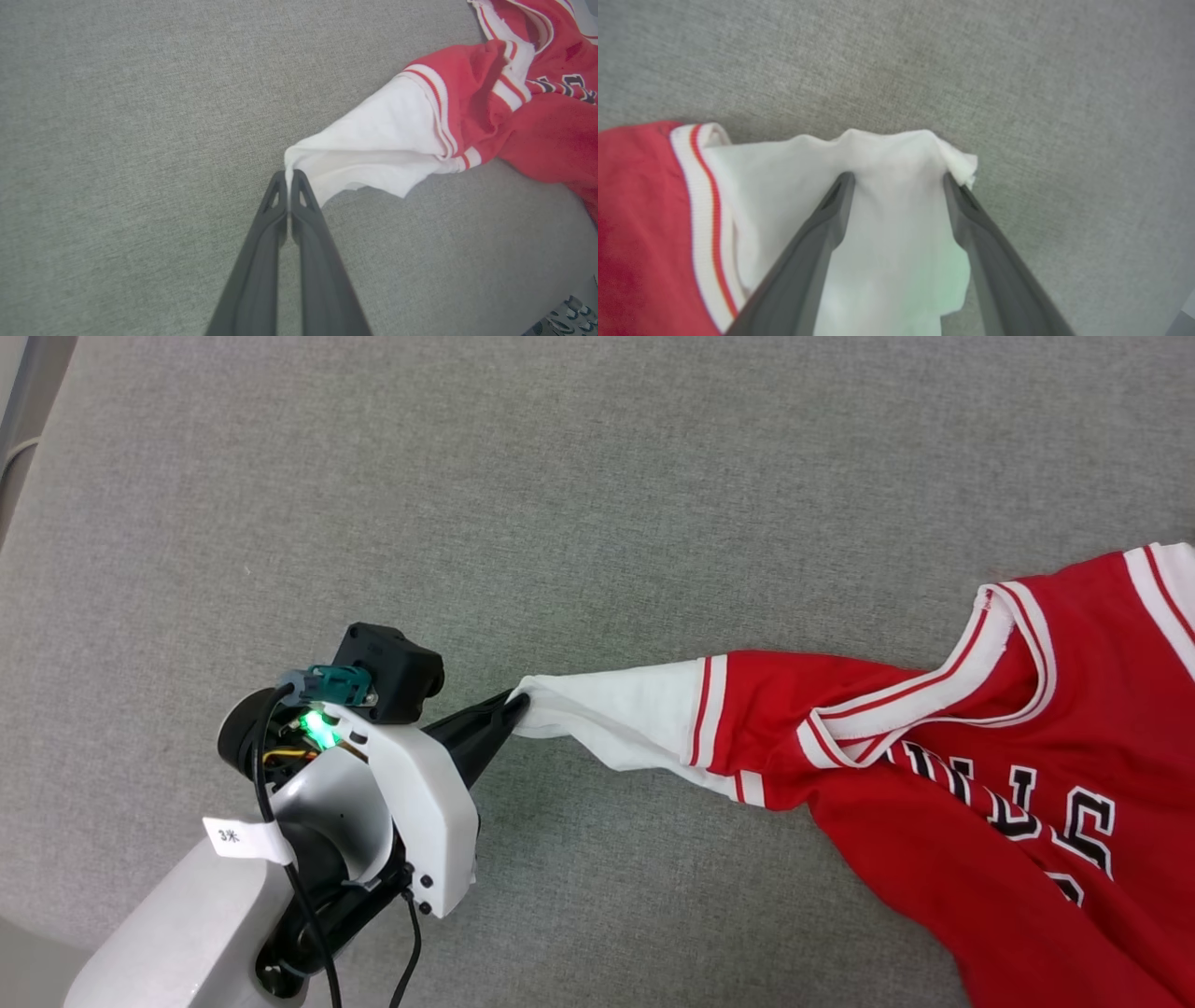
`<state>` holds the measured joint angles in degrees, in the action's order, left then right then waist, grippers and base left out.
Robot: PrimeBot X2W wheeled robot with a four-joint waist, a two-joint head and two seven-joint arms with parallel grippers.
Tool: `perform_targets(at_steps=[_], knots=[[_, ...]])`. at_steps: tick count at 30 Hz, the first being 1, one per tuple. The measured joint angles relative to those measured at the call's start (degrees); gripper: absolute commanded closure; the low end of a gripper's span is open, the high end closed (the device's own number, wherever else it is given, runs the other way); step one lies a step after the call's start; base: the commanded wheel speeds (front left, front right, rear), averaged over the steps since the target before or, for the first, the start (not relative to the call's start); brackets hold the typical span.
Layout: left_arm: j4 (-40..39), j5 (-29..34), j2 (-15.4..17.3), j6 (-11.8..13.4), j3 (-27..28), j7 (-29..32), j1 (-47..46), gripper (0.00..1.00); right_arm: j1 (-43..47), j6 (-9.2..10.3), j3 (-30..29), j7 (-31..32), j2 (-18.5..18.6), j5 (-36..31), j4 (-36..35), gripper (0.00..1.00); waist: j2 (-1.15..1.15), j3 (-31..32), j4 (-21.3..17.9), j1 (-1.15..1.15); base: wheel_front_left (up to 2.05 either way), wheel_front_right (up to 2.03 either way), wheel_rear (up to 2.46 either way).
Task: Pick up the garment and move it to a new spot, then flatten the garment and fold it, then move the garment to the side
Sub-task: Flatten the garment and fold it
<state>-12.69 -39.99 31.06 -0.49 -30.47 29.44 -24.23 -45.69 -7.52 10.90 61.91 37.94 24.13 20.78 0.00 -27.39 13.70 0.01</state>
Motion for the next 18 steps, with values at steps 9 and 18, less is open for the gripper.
perform_targets(at_steps=[9, 18], knots=[[0.3, 0.08, -0.21, 0.0, -0.07, -0.44, -0.68, 1.0, 0.62, 0.14, 4.04, -0.4, 1.4, 3.3, 2.2, 1.0, 0.0, -0.65, 1.04, -0.01, 0.0, 0.0, 0.0], [2.59, 0.34, 0.01, 0.78, 1.2, -2.43, -0.6, 1.0, 1.81, 0.01, 5.26, -9.16, 0.2, 5.7, 3.99, 1.0, 0.0, 1.79, -0.33, -0.01, 0.0, 0.0, 0.0]])
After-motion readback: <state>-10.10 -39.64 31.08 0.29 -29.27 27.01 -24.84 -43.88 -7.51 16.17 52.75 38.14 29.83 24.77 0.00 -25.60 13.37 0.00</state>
